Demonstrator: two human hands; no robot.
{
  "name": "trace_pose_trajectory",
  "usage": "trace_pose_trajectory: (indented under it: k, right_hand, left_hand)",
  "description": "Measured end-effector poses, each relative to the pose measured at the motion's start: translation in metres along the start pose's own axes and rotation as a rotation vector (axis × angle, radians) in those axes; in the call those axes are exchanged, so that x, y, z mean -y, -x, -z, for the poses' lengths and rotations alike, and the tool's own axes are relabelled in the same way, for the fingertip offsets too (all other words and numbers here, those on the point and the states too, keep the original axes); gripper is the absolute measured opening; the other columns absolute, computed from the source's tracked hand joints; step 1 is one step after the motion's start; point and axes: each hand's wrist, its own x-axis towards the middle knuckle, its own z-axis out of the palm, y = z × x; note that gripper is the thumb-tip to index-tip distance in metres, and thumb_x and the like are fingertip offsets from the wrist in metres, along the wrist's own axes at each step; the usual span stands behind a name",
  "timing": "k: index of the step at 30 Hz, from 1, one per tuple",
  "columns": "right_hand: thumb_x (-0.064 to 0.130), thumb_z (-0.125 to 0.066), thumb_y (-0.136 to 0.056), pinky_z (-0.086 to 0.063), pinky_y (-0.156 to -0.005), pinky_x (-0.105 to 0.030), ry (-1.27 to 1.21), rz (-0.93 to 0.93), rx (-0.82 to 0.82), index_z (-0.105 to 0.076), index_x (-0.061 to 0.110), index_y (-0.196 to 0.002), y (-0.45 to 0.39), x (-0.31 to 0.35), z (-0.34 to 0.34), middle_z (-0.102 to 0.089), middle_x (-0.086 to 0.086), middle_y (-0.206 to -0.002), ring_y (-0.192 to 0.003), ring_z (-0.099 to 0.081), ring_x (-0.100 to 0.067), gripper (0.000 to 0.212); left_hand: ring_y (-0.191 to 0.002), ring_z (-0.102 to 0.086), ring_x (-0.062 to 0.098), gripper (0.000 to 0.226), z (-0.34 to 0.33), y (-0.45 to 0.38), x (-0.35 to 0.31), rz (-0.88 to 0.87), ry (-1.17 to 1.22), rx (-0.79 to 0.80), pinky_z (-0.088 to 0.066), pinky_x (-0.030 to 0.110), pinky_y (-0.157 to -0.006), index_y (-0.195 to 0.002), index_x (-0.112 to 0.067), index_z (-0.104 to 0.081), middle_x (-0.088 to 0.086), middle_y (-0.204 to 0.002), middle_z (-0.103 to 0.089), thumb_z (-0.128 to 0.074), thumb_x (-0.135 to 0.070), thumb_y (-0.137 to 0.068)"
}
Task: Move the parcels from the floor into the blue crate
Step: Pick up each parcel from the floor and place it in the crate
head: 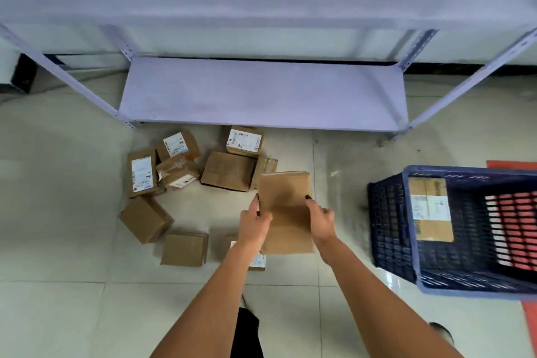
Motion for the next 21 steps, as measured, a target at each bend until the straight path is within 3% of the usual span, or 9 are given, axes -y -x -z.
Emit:
trace_pose_trajectory:
  k: [5, 8, 13, 15, 19, 21]
  right_hand:
    - [0.049, -0.038, -0.093, -0.021, -0.115, -0.048, -0.009, 0.045, 0.001, -0.032, 0.013, -0.142, 0.020, -0.005, 0.149, -0.029, -0.008, -0.149, -0.137, -0.029, -0.030, 0.061]
    - [0.048, -0.038, -0.095, -0.019, -0.117, -0.044, -0.100, 0.032, 0.011, -0.032, 0.014, -0.144, 0.030, -0.016, 0.239, -0.023, -0.007, -0.153, -0.140, -0.025, -0.029, 0.060]
    - [0.073, -0.030, -0.079, -0.025, -0.116, -0.048, -0.142, 0.028, 0.073, -0.036, 0.020, -0.143, 0.030, -0.034, 0.357, -0.034, -0.006, -0.152, -0.138, -0.034, -0.028, 0.084]
    - [0.066, -0.027, -0.088, -0.026, -0.117, -0.045, -0.167, 0.024, 0.075, -0.033, 0.019, -0.146, 0.020, -0.037, 0.392, -0.036, -0.007, -0.150, -0.137, -0.035, -0.027, 0.075]
    - [0.079, -0.029, -0.075, -0.035, -0.110, -0.049, -0.010, -0.042, 0.058, -0.027, 0.017, -0.147, 0.020, -0.030, 0.438, -0.040, -0.010, -0.146, -0.129, -0.043, -0.032, 0.095]
    - [0.071, -0.036, -0.082, -0.040, -0.105, -0.049, 0.087, -0.041, 0.074, -0.022, 0.019, -0.145, 0.014, -0.030, 0.455, -0.043, -0.012, -0.139, -0.122, -0.048, -0.033, 0.083]
  left_hand:
    - [-0.107, -0.055, 0.022, 0.041, -0.123, 0.070, -0.051, -0.007, 0.140, -0.014, -0.044, 0.037, -0.096, -0.135, -0.020, -0.044, 0.004, -0.118, -0.055, -0.047, -0.013, -0.094]
    - [-0.118, -0.052, 0.027, 0.041, -0.201, 0.110, -0.074, 0.001, 0.183, -0.024, -0.042, 0.042, -0.103, -0.137, -0.019, -0.043, 0.009, -0.131, -0.054, -0.044, -0.024, -0.095]
    - [-0.093, -0.052, 0.019, 0.021, -0.306, 0.162, -0.103, 0.081, 0.344, -0.042, -0.040, 0.034, -0.085, -0.107, -0.014, -0.051, 0.011, -0.114, -0.054, -0.034, -0.022, -0.097]
    - [-0.094, -0.054, 0.022, 0.029, -0.335, 0.175, -0.114, 0.133, 0.428, -0.037, -0.043, 0.033, -0.081, -0.114, -0.008, -0.050, 0.014, -0.114, -0.055, -0.031, -0.024, -0.099]
    - [-0.109, -0.054, 0.029, 0.050, -0.372, 0.177, -0.132, 0.217, 0.528, -0.045, -0.043, 0.039, -0.090, -0.133, -0.003, -0.042, 0.018, -0.129, -0.053, -0.038, -0.037, -0.097]
    - [-0.113, -0.055, 0.032, 0.055, -0.387, 0.166, -0.138, 0.226, 0.503, -0.060, -0.048, 0.042, -0.087, -0.131, -0.006, -0.042, 0.017, -0.130, -0.053, -0.047, -0.044, -0.091]
